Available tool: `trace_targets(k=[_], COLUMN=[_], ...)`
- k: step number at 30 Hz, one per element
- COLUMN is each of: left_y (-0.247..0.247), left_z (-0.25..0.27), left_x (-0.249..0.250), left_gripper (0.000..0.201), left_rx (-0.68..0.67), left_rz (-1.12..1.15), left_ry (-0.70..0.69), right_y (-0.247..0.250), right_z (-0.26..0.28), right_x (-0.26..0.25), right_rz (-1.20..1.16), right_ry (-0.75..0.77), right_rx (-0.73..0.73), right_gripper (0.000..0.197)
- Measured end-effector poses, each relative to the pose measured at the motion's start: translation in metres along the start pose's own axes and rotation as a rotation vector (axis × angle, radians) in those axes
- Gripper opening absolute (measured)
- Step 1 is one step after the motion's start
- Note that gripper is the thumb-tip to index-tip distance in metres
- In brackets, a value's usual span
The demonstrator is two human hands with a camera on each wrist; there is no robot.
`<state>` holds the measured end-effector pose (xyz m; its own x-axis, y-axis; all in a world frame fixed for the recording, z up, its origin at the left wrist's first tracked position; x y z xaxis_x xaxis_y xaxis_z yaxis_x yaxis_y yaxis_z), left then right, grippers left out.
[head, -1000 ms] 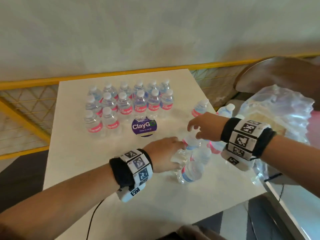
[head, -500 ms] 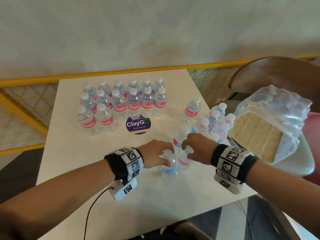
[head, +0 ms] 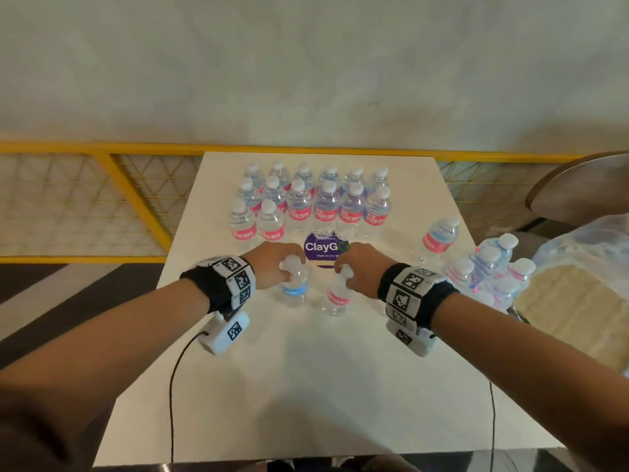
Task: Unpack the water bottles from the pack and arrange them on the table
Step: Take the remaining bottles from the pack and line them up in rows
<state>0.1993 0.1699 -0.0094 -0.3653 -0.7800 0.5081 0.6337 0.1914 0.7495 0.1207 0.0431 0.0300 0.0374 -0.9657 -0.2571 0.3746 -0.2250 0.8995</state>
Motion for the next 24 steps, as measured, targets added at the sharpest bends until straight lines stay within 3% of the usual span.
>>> trace_targets(k=[4, 6, 9, 14, 18, 24], left_y=[0.013, 0.020, 0.022, 0.016, 0.015, 0.015], left_z=[0.001, 0.001, -0.001, -0.004, -0.011, -0.012], left_x=[0.004, 0.006, 0.009, 0.024, 0.027, 0.023], left_gripper=[0.047, 0.060, 0.055, 0.034, 0.040, 0.056], left_rx=[0.054, 0.096, 0.076, -0.033, -0.063, 0.018], left_rz=[-0.060, -0.213, -0.426, -0.451, -0.418, -0.429], left_ry=[0.013, 0.072, 0.127, -0.021, -0.114, -0.051], right_y=[0.000, -0.001, -0.002, -0.002, -0.001, -0.004], right_z=[-0.016, -0.018, -0.020, -0.022, -0.025, -0.026], right_x=[-0.001, 0.001, 0.003, 0.008, 0.010, 0.013], right_rz=[0.033, 0.030, 0.031, 0.003, -0.003, 0.001], right_ry=[-0.006, -0.019, -0.030, -0.061, -0.064, -0.091], right_rx=[0.007, 0.008, 0.019, 0.025, 0.025, 0.031], right_gripper=[0.037, 0.038, 0.038, 0.040, 0.038, 0.048])
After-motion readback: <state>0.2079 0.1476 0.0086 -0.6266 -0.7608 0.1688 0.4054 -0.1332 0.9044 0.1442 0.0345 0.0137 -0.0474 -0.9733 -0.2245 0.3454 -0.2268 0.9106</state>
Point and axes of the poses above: each hand's wrist, its own z-axis away from the middle knuckle, its own y-axis out of the back of the hand, x = y × z, the point moved 8 cm from there along -z, towards the middle knuckle, and after that the axes turned 7 degrees about y, right-handed, at the moved point
